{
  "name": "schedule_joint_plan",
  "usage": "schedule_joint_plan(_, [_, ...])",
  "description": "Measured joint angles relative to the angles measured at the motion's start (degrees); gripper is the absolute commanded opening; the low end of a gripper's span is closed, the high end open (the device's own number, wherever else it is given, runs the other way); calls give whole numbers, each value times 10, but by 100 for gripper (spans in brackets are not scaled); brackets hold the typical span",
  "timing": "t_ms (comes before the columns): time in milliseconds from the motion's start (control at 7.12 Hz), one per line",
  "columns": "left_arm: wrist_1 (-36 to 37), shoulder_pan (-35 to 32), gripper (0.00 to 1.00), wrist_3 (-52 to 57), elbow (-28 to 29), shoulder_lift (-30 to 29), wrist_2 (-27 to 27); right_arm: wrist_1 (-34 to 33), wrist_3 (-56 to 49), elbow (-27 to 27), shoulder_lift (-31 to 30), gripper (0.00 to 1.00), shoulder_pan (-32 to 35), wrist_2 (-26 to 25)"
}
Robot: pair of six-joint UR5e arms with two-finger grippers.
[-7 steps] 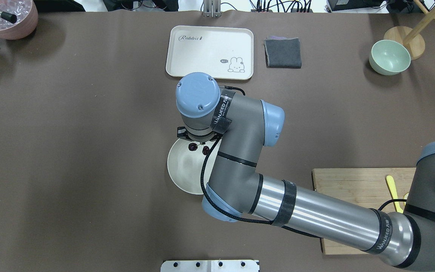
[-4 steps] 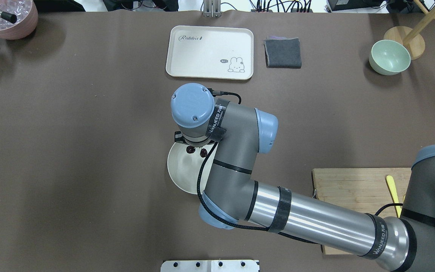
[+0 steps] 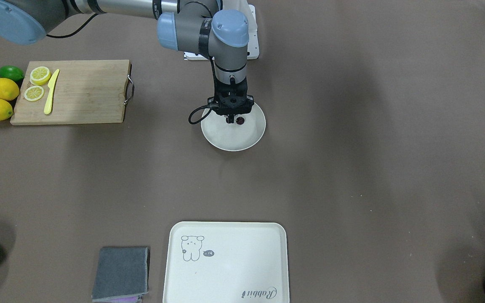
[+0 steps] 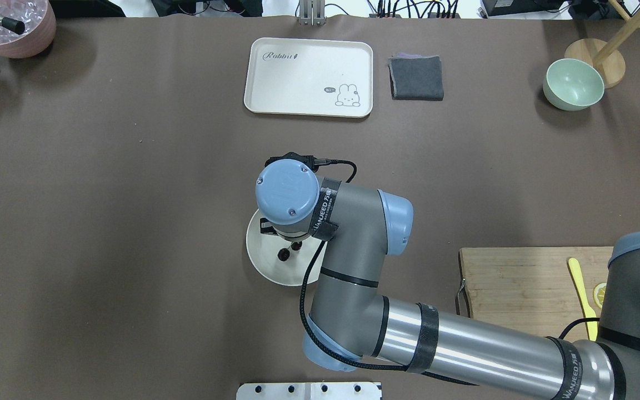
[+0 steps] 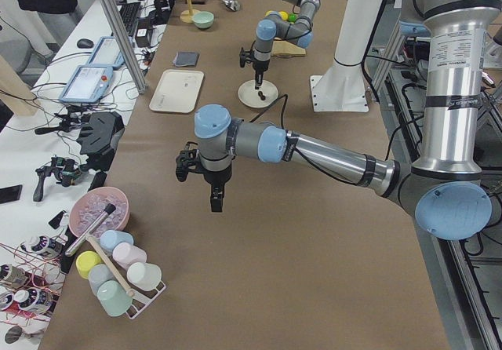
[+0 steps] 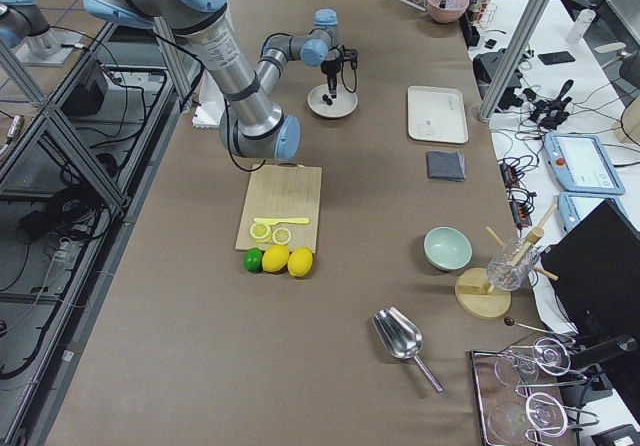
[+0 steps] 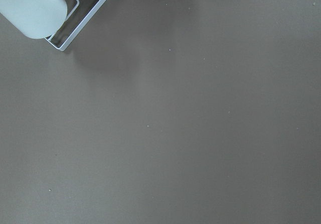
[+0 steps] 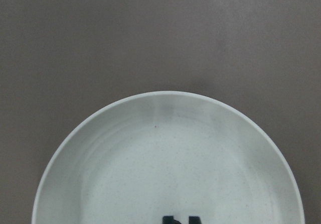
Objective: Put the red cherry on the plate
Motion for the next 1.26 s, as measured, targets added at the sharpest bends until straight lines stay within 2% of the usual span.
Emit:
schedule_joint_plan(281, [1, -8, 97, 6, -1, 2, 0, -11, 6, 31, -10, 100, -6, -8])
schedule_joint_plan(421, [2, -10, 97, 7, -1, 2, 0, -45, 1, 78, -21, 100, -4, -4])
schedule_joint_plan(702, [-1, -13, 97, 17, 7, 2, 0, -162, -29, 222, -53, 100, 19, 17])
schedule_joint_plan(842, [-2, -19, 97, 43, 21, -1, -1, -191, -64, 280, -93, 100, 48, 33])
schedule_joint_plan(982, [-2, -26, 97, 66, 36, -8, -1, -199, -122, 317, -144, 100, 92, 62])
schedule_joint_plan(1263, [-2, -31, 98, 80, 58, -37, -10, -185, -265, 322, -243, 100, 253, 178])
